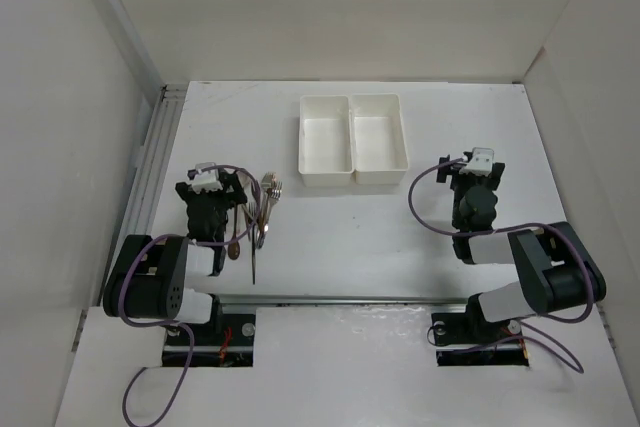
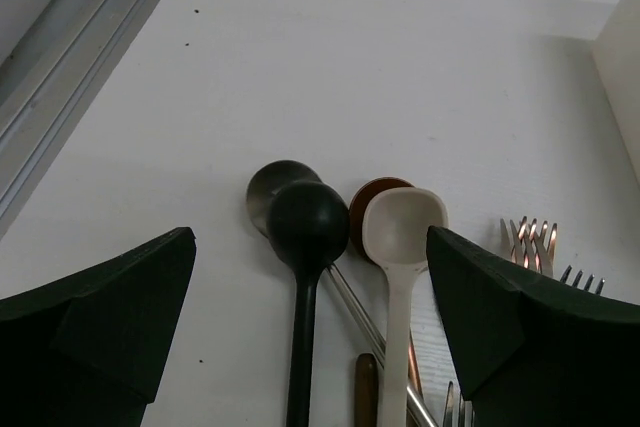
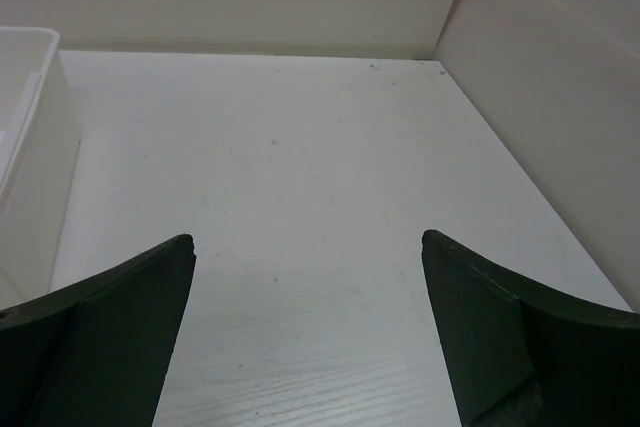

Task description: Sort the eating utensils into containers

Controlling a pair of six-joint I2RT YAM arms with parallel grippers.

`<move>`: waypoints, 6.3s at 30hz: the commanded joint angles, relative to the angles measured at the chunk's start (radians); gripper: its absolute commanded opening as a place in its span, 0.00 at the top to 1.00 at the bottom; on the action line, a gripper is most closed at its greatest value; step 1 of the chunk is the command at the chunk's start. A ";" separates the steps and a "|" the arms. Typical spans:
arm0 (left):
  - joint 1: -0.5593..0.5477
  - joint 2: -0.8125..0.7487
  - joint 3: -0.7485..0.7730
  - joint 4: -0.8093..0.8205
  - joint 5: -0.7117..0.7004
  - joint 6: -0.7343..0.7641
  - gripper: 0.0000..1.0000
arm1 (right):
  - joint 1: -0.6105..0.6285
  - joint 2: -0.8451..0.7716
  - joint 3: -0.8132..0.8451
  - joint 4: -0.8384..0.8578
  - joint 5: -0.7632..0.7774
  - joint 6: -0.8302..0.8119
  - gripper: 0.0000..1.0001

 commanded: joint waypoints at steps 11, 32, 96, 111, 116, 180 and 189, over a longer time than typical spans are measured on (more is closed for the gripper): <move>0.014 -0.420 0.500 -0.762 0.409 0.363 0.00 | 0.171 -0.245 0.726 -0.732 0.150 -0.425 0.01; 0.038 0.111 0.978 -1.833 0.309 0.173 0.30 | 0.319 -0.067 1.112 -1.367 -0.162 0.108 0.31; -0.301 0.586 1.710 -1.441 0.558 -0.237 0.97 | 0.342 -0.122 1.003 -1.367 -0.274 0.131 0.11; -0.206 0.260 1.452 -1.819 0.224 -0.154 0.52 | 0.342 -0.156 0.986 -1.410 -0.273 0.131 0.06; -0.184 0.171 1.114 -1.867 0.194 -0.074 0.56 | 0.351 -0.123 1.005 -1.410 -0.296 0.131 0.06; -0.361 0.660 1.849 -1.754 0.274 -0.249 0.47 | 0.360 -0.263 0.965 -1.491 -0.156 0.102 0.08; -0.197 0.315 1.507 -1.890 0.101 -0.315 0.45 | 0.360 -0.252 0.985 -1.490 -0.210 0.102 0.08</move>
